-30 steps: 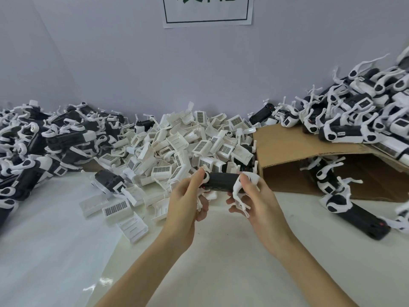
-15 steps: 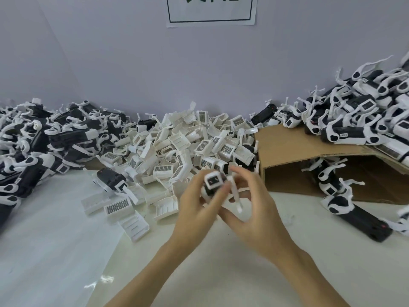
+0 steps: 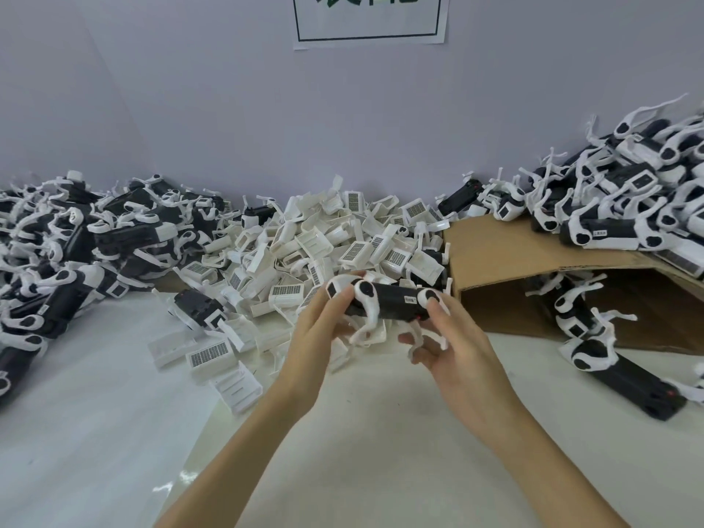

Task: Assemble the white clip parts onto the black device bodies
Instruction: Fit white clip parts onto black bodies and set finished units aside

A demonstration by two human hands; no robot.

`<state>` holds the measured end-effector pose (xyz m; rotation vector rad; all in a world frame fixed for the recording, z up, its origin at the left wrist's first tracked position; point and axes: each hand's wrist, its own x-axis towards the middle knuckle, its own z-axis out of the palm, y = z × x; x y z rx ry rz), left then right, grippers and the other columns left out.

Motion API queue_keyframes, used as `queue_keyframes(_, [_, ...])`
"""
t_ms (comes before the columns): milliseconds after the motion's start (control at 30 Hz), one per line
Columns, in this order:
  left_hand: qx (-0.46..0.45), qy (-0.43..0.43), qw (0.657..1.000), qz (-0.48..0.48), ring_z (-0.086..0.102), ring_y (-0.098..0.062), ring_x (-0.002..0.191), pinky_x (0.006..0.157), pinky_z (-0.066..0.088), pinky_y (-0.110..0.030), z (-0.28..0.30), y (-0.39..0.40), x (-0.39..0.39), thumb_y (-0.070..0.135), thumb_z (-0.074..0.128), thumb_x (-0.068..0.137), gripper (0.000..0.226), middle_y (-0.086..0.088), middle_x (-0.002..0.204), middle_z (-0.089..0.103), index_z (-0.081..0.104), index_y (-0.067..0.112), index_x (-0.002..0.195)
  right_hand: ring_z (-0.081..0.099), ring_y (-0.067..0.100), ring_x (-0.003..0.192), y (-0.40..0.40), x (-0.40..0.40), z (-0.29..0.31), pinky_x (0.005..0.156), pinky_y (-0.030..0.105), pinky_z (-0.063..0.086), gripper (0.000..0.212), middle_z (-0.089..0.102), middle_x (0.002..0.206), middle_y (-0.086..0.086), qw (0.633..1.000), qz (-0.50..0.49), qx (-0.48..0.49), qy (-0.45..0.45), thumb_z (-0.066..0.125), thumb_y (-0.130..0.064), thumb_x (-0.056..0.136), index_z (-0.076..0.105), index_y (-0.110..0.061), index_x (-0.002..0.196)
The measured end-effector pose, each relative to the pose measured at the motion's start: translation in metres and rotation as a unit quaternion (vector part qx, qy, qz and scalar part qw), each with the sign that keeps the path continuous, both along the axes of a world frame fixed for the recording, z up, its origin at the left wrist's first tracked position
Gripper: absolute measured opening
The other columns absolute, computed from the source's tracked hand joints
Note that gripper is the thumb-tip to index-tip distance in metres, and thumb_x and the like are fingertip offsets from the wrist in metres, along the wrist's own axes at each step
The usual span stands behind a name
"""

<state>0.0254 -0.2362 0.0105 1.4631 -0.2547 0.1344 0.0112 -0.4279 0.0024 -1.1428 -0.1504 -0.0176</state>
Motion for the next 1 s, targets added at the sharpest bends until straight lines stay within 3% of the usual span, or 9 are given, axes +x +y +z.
queue_keyframes(100, [-0.013,0.066,0.998,-0.015,0.07,-0.026,0.115,0.11,0.049,-0.052,0.007,0.006,0.001,0.075,0.054,0.09,0.063,-0.006,0.123,0.076,0.069,0.034,0.134,0.072,0.025,0.11,-0.001,-0.002,-0.002,0.083,0.038,0.058,0.042,0.071,0.126,0.0,0.993,-0.054,-0.097,-0.049,0.081,-0.037,0.088,0.068,-0.033,0.128])
queue_keyframes(167, [-0.006,0.088,0.996,0.028,0.073,-0.014,0.112,0.108,0.049,-0.046,0.007,0.005,0.001,0.085,0.058,0.081,0.069,0.005,0.114,0.079,0.074,0.034,0.124,0.072,0.019,0.112,0.004,-0.007,-0.004,0.086,0.031,0.06,0.044,0.068,0.129,-0.01,0.98,-0.057,-0.163,-0.101,0.082,-0.031,0.088,0.068,-0.038,0.129])
queue_keyframes(300, [-0.086,0.117,0.97,0.193,0.075,-0.02,0.083,0.093,0.053,-0.039,0.002,0.003,0.004,0.05,0.075,0.095,0.039,0.0,0.083,0.079,0.074,0.012,0.092,0.06,0.01,0.129,0.014,-0.013,-0.011,0.096,0.022,0.054,0.051,0.057,0.141,-0.017,0.95,-0.004,-0.251,-0.187,0.078,-0.029,0.094,0.061,-0.044,0.14])
queue_keyframes(433, [-0.168,0.133,0.937,0.274,0.063,-0.02,0.075,0.079,0.048,-0.034,0.003,0.018,0.012,0.02,0.068,0.098,0.028,-0.002,0.076,0.071,0.067,0.016,0.07,0.055,0.003,0.132,0.019,-0.012,-0.016,0.1,0.022,0.05,0.039,0.059,0.14,-0.021,0.939,-0.012,-0.301,-0.168,0.052,-0.046,0.105,0.056,-0.047,0.143])
queue_keyframes(567, [-0.179,0.117,0.931,0.296,0.06,-0.012,0.063,0.059,0.047,-0.021,0.006,0.028,0.017,0.021,0.066,0.097,0.028,0.002,0.077,0.069,0.064,0.017,0.069,0.028,-0.003,0.146,0.01,-0.004,-0.034,0.114,0.007,0.024,0.043,0.035,0.158,-0.021,0.787,-0.067,-0.573,-0.22,0.048,-0.026,0.109,0.05,-0.039,0.151])
queue_keyframes(667, [-0.168,0.128,0.93,0.3,0.058,-0.013,0.062,0.051,0.04,-0.023,0.005,0.028,0.018,0.023,0.065,0.099,0.024,0.005,0.076,0.069,0.064,0.014,0.077,0.026,0.008,0.147,0.007,0.004,-0.044,0.117,0.016,0.022,0.053,0.036,0.16,-0.011,0.747,-0.044,-0.628,-0.214,0.047,-0.015,0.108,0.04,-0.035,0.157])
queue_keyframes(733, [-0.173,0.149,0.928,0.294,0.058,-0.018,0.068,0.053,0.037,-0.028,0.004,0.025,0.018,0.022,0.065,0.099,0.019,0.003,0.078,0.069,0.064,0.012,0.083,0.038,0.015,0.144,0.009,0.009,-0.046,0.116,0.025,0.029,0.053,0.049,0.154,-0.006,0.742,-0.054,-0.632,-0.218,0.047,-0.011,0.107,0.042,-0.027,0.158])
queue_keyframes(867, [-0.181,0.179,0.926,0.279,0.054,-0.021,0.065,0.06,0.041,-0.031,0.004,0.024,0.016,0.021,0.065,0.1,0.025,-0.003,0.086,0.071,0.063,0.014,0.076,0.06,0.018,0.125,0.01,0.007,-0.04,0.104,0.02,0.039,0.039,0.068,0.13,-0.003,0.777,-0.13,-0.574,-0.221,0.059,-0.004,0.102,0.066,-0.019,0.137])
queue_keyframes(1000, [-0.185,0.189,0.928,0.262,0.063,-0.018,0.069,0.069,0.049,-0.031,0.005,0.024,0.016,0.022,0.065,0.101,0.026,0.004,0.07,0.07,0.065,0.014,0.075,0.069,0.008,0.098,0.006,0.002,-0.026,0.091,0.024,0.052,0.021,0.073,0.103,-0.008,0.812,-0.232,-0.471,-0.254,0.081,-0.013,0.09,0.073,-0.019,0.109])
